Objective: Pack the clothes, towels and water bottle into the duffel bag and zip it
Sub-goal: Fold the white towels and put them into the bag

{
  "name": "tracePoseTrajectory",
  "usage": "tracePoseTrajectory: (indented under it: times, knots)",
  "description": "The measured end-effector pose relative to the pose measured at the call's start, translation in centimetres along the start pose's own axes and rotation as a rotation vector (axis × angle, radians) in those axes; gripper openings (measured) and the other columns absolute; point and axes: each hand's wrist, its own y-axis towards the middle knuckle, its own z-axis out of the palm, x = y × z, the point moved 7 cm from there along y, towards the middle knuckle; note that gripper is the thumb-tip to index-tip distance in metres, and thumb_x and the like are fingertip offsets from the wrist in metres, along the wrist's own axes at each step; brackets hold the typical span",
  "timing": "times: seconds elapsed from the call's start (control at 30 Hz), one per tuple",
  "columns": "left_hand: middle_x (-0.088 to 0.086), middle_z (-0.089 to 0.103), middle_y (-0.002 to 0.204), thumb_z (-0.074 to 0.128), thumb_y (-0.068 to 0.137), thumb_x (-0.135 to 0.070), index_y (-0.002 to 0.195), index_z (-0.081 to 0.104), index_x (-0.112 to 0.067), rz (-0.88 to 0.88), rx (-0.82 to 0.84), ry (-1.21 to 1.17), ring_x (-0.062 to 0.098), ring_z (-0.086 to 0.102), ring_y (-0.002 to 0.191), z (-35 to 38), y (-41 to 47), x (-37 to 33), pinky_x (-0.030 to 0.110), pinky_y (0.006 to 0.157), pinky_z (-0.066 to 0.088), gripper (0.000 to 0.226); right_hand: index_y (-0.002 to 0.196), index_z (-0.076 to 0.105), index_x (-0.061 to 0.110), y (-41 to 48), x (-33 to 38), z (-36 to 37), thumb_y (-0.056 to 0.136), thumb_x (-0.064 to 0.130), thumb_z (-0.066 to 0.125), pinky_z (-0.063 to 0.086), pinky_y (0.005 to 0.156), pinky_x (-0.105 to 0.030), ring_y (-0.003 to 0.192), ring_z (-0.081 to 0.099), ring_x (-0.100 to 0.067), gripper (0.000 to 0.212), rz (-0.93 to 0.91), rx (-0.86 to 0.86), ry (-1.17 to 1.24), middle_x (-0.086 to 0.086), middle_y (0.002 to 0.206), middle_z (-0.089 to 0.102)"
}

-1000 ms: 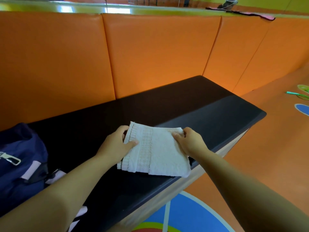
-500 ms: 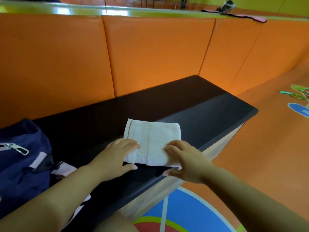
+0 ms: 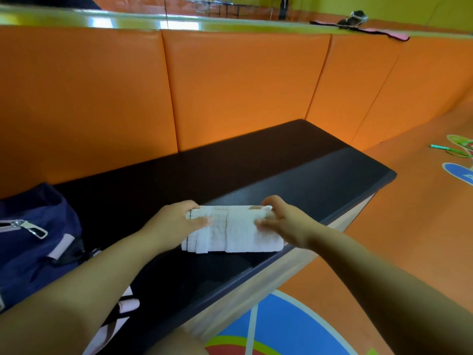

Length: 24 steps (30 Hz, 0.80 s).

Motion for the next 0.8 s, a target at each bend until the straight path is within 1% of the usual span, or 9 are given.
tracePoseTrajectory:
  times: [0.1, 0.23, 0.27, 0.4, 0.53, 0.6, 0.67, 0.73, 0.8]
  knots:
    - [0.002, 0.062, 0.095, 0.067, 0.079, -0.046, 0.087, 0.062, -0.021, -0.11, -0.033, 0.015, 0.019, 0.062, 0.084, 0.5, 1.5, 0.7, 0.035, 0.072, 0.05, 0.027, 0.138, 0.034, 0.017, 1.9, -0.1, -0.3, 0.092, 0.046, 0.05, 0.044, 0.084, -0.034, 0.104, 0.052, -0.026, 0.057, 0.066, -0.037, -0.067, -0.01, 0.133, 0.043]
    - [0.009, 0.043, 0.13, 0.071, 0.071, -0.053, 0.129, 0.044, -0.016, -0.313, -0.003, 0.051, 0.023, 0.055, 0.106, 0.9, 2.6, 2.0, 0.03, 0.08, 0.045, 0.074, 0.141, 0.033, 0.015, 3.4, -0.6, -0.5, 0.088, 0.05, 0.054, 0.039, 0.1, -0.042, 0.122, 0.039, -0.031, 0.067, 0.108, -0.031, -0.204, -0.01, 0.141, 0.029]
    - [0.01, 0.048, 0.129, 0.072, 0.069, -0.051, 0.129, 0.045, -0.012, -0.34, 0.024, 0.044, 0.024, 0.056, 0.106, 1.1, 2.7, 2.0, 0.03, 0.08, 0.045, 0.076, 0.141, 0.034, 0.014, 3.6, -0.7, -0.4, 0.087, 0.048, 0.056, 0.04, 0.1, -0.042, 0.123, 0.041, -0.031, 0.067, 0.117, 0.0, -0.175, -0.011, 0.142, 0.032]
    - [0.012, 0.071, 0.095, 0.074, 0.06, -0.036, 0.094, 0.067, -0.003, -0.373, 0.15, -0.064, 0.025, 0.069, 0.088, 2.1, 2.7, 1.5, 0.031, 0.07, 0.049, 0.049, 0.139, 0.039, 0.014, 3.7, -0.7, 0.1, 0.084, 0.039, 0.064, 0.041, 0.098, -0.036, 0.12, 0.049, -0.025, 0.066, 0.108, 0.081, -0.13, -0.008, 0.14, 0.046]
    - [0.008, 0.073, 0.092, 0.078, 0.036, -0.041, 0.095, 0.067, -0.006, -0.382, 0.24, -0.102, 0.022, 0.07, 0.083, 2.2, 2.0, 1.8, 0.036, 0.08, 0.058, 0.069, 0.134, 0.048, 0.016, 3.1, -0.5, 0.1, 0.075, 0.036, 0.073, 0.042, 0.1, -0.036, 0.118, 0.052, -0.024, 0.067, 0.131, 0.161, -0.143, -0.001, 0.133, 0.052]
    - [0.01, 0.074, 0.09, 0.079, 0.038, -0.034, 0.089, 0.07, -0.005, -0.362, 0.271, -0.106, 0.023, 0.072, 0.082, 2.3, 1.4, 1.4, 0.037, 0.081, 0.058, 0.059, 0.116, 0.062, 0.02, 2.5, -0.2, 0.5, 0.072, 0.033, 0.074, 0.048, 0.093, -0.036, 0.106, 0.059, -0.022, 0.048, 0.115, 0.23, -0.152, 0.002, 0.117, 0.063]
    - [0.012, 0.076, 0.087, 0.079, 0.049, -0.022, 0.083, 0.073, -0.002, -0.33, 0.29, -0.144, 0.025, 0.073, 0.082, 2.5, 0.7, 0.8, 0.035, 0.08, 0.057, 0.04, 0.089, 0.066, 0.027, 1.6, 0.4, 0.9, 0.07, 0.032, 0.075, 0.049, 0.076, -0.028, 0.092, 0.062, -0.018, 0.021, 0.082, 0.283, -0.183, 0.007, 0.094, 0.066]
    - [0.01, 0.076, 0.087, 0.078, 0.059, -0.012, 0.083, 0.072, -0.005, -0.266, 0.276, -0.174, 0.023, 0.073, 0.082, 2.4, 0.0, 0.3, 0.031, 0.074, 0.057, 0.026, 0.079, 0.061, 0.03, 0.6, 1.3, 0.9, 0.068, 0.034, 0.076, 0.046, 0.07, -0.026, 0.088, 0.059, -0.018, 0.019, 0.042, 0.293, -0.254, 0.007, 0.09, 0.062]
    - [0.007, 0.075, 0.085, 0.079, 0.058, -0.013, 0.083, 0.07, -0.012, -0.157, 0.239, -0.173, 0.02, 0.072, 0.079, 1.9, -0.9, -0.5, 0.032, 0.072, 0.057, 0.026, 0.083, 0.054, 0.031, -0.4, 1.9, 0.8, 0.065, 0.037, 0.077, 0.049, 0.076, -0.031, 0.092, 0.053, -0.019, 0.03, -0.012, 0.263, -0.385, 0.003, 0.1, 0.054]
